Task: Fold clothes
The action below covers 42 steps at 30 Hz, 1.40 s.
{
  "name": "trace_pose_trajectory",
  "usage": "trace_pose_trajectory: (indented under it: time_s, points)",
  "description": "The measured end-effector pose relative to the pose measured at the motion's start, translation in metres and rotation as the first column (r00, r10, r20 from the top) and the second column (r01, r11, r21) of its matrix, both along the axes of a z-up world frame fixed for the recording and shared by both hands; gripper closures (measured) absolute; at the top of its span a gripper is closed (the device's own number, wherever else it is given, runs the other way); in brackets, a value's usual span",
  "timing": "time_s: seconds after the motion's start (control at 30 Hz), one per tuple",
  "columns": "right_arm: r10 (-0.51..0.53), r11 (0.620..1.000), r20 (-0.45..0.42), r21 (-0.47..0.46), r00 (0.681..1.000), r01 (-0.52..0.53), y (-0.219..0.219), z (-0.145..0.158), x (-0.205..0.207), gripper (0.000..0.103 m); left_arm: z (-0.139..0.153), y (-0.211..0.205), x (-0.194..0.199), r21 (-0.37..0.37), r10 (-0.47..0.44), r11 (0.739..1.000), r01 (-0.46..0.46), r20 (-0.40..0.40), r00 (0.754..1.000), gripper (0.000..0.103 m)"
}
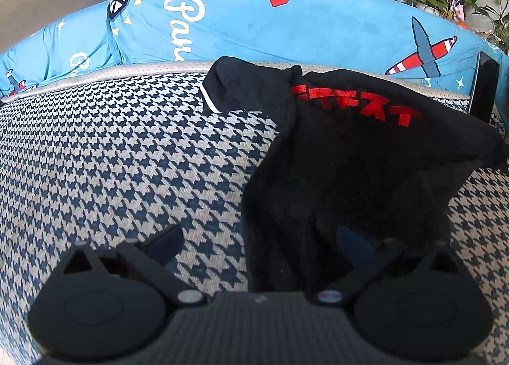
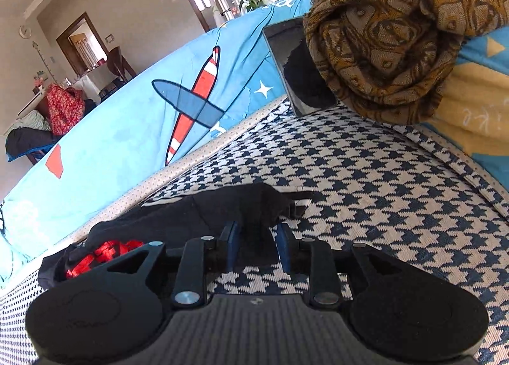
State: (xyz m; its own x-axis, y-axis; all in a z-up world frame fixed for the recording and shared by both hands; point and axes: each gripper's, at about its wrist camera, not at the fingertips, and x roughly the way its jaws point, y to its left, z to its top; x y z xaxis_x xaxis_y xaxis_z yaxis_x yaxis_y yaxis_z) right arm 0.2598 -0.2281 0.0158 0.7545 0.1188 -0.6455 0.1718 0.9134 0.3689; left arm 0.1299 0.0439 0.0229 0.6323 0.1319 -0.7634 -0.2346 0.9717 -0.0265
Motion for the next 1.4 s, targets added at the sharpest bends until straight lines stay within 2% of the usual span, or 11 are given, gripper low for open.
trace_pose_trajectory:
  time_s: [0.1, 0.23, 0.33, 0.5, 0.77, 0.9, 1.1, 1.23, 1.4]
  points:
    - [0.067, 0.997, -0.024, 0.039, 0.997, -0.066, 0.006, -0.003, -0.006, 0.077, -0.003, -0.005, -0.003, -0.024, -0.008, 1.0, 0.007, -0.006, 1.0, 0.0]
    - [0.183, 0.983, -0.032, 0.041, 0.983, -0.181, 0.029, -0.003, -0.012, 0.075, -0.004, -0.019, -0.003, 0.009, -0.049, 0.999, 0.049, -0.003, 0.999, 0.0]
    - [0.26, 0.962, -0.036, 0.091, 0.965, -0.256, 0.045, -0.005, -0.015, 0.071, -0.003, -0.025, -0.002, 0.016, -0.064, 0.998, 0.064, -0.002, 0.998, 0.0]
    - [0.347, 0.924, -0.063, 0.194, 0.936, -0.329, 0.068, -0.011, -0.015, 0.067, -0.003, -0.028, -0.001, 0.015, -0.084, 0.996, 0.084, -0.004, 0.996, 0.0]
    - [0.463, 0.872, -0.095, 0.228, 0.881, -0.433, 0.108, -0.016, -0.025, 0.059, -0.003, -0.03, -0.005, 0.02, -0.11, 0.994, 0.11, -0.01, 0.994, 0.0]
    - [0.497, 0.859, -0.096, 0.193, 0.863, -0.474, 0.123, -0.016, -0.032, 0.054, -0.004, -0.032, -0.006, 0.014, -0.122, 0.992, 0.123, -0.016, 0.992, 0.0]
    - [0.506, 0.861, -0.123, 0.131, 0.854, -0.491, 0.134, -0.021, -0.034, 0.053, -0.005, -0.034, -0.008, 0.012, -0.131, 0.991, 0.131, -0.021, 0.991, 0.0]
    - [0.516, 0.855, -0.101, 0.125, 0.851, -0.503, 0.133, -0.015, -0.037, 0.053, -0.005, -0.034, -0.009, 0.01, -0.132, 0.991, 0.132, -0.019, 0.991, 0.0]
    - [0.554, 0.833, -0.077, 0.042, 0.829, -0.552, 0.142, -0.01, -0.045, 0.051, -0.006, -0.038, -0.009, 0.004, -0.149, 0.989, 0.15, -0.019, 0.989, 0.0]
